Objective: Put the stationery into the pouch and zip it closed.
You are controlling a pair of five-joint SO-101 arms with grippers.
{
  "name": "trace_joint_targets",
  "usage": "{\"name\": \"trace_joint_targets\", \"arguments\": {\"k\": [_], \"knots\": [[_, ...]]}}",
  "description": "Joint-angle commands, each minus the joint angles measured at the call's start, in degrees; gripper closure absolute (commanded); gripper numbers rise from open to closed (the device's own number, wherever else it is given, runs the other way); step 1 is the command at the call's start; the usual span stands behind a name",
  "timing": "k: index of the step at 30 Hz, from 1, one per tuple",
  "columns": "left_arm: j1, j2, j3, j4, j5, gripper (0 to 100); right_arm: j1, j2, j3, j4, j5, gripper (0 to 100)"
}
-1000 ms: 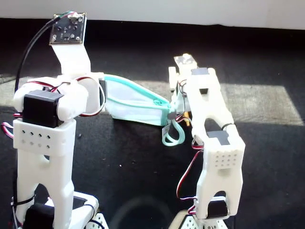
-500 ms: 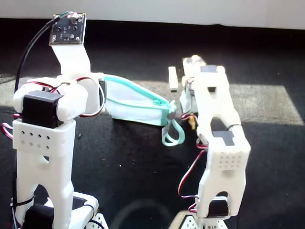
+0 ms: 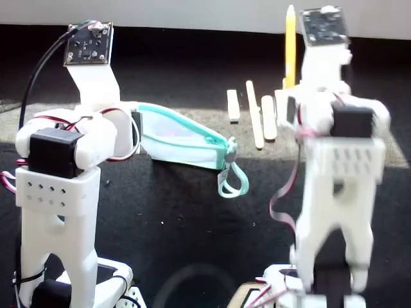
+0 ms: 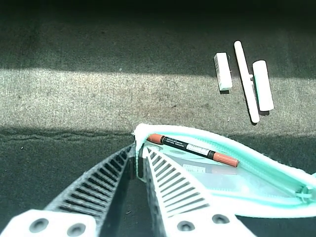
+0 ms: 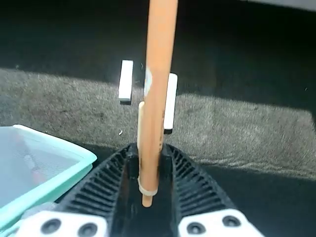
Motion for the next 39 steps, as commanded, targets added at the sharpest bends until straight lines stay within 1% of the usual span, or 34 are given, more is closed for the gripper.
{"name": "trace_joint_targets", "arguments": {"k": [1, 4, 7, 11, 14, 18, 21, 26, 32, 36, 37, 39], "knots": [[-0.66, 0.04, 0.13, -2.20, 0.18, 99, -4.35, -10.68, -1.98, -0.22, 0.35, 99.1], [-0.57, 0.04, 0.13, -2.55, 0.18, 99, -7.69, -15.43, -1.98, -0.75, 0.26, 99.1], [-0.48, 0.04, 0.13, -2.55, 0.18, 99, -10.86, -16.40, -1.98, -0.75, 0.26, 99.1], [-0.48, 0.04, 0.13, -2.46, 0.18, 99, -11.21, -14.73, 1.10, -0.40, 0.53, 99.1], [-0.57, 0.04, 0.13, -2.29, 0.18, 99, -7.60, -12.44, 8.75, 1.89, 0.35, 99.1], [-0.57, 0.04, 0.13, -2.02, 0.18, 99, -2.24, -10.24, 24.48, 3.12, 0.70, 99.1], [-0.57, 0.04, 0.13, -2.11, 0.18, 99, -0.04, -10.07, 36.97, -1.36, 0.79, 99.1], [-0.66, 0.04, 0.13, -2.37, 0.09, 99, 3.30, -10.15, 56.57, -14.20, 5.45, 99.1], [-0.66, 0.04, 0.13, -2.46, 0.09, 99, 8.66, -9.45, 72.40, -26.51, 10.73, 98.7], [-0.66, 0.04, 0.13, -2.55, 0.09, 99, 8.84, -9.45, 76.44, -27.82, 13.80, 97.8], [-0.57, 0.04, 0.13, -2.55, 0.09, 99, 8.75, -9.45, 76.79, -27.65, 13.80, 95.7], [-0.57, 0.04, 0.22, -3.08, 0.09, 99, 8.75, -9.45, 76.62, -26.24, 13.54, 87.9]]}}
